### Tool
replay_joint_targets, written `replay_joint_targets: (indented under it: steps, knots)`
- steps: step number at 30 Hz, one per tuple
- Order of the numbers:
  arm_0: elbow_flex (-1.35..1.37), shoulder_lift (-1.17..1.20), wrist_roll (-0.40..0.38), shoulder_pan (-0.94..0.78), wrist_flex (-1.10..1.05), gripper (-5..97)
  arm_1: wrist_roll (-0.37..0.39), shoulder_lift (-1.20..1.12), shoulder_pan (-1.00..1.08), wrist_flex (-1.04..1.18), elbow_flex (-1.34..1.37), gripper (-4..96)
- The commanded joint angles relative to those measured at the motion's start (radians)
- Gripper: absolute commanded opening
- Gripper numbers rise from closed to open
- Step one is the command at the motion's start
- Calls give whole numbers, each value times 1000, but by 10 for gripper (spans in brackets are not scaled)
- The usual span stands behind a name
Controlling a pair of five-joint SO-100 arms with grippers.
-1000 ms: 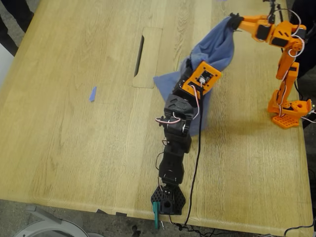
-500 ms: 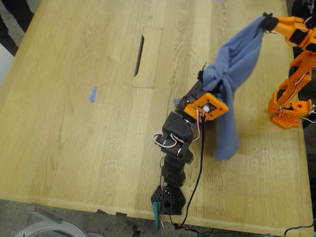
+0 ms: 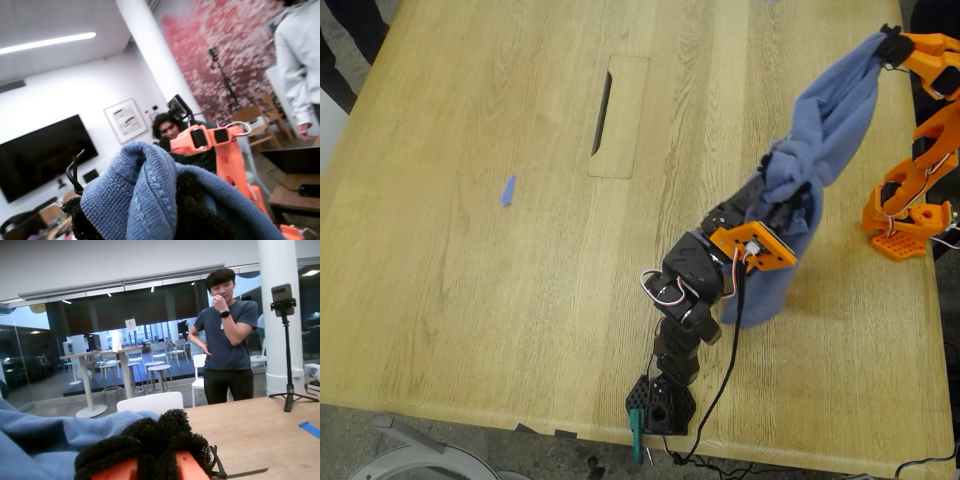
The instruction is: Fold a T-shirt
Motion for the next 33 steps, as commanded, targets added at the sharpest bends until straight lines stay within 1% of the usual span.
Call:
replay_joint_targets:
  steps: [1,7,13,16,19,22,26,29,33]
  knots:
    - [-40,57,0,67,17,-1,5,67,18,35,12,-1]
    - [-40,92,-29,137,158,-1,25,189,21,60,175,0]
    - [18,150,-117,152,313,-2,54,322,23,147,348,0]
    - [44,172,-120,161,354,-2,71,376,26,179,416,0]
    - [37,192,-124,172,463,-2,97,449,41,181,540,0]
    - [75,212,-178,150,494,-2,110,526,43,181,681,0]
    - [364,322,-236,140,494,-2,130,601,43,181,830,0]
    - [718,514,-304,132,482,-2,140,646,40,181,936,0]
    - [1092,727,-322,58,394,-2,144,689,28,181,1074,0]
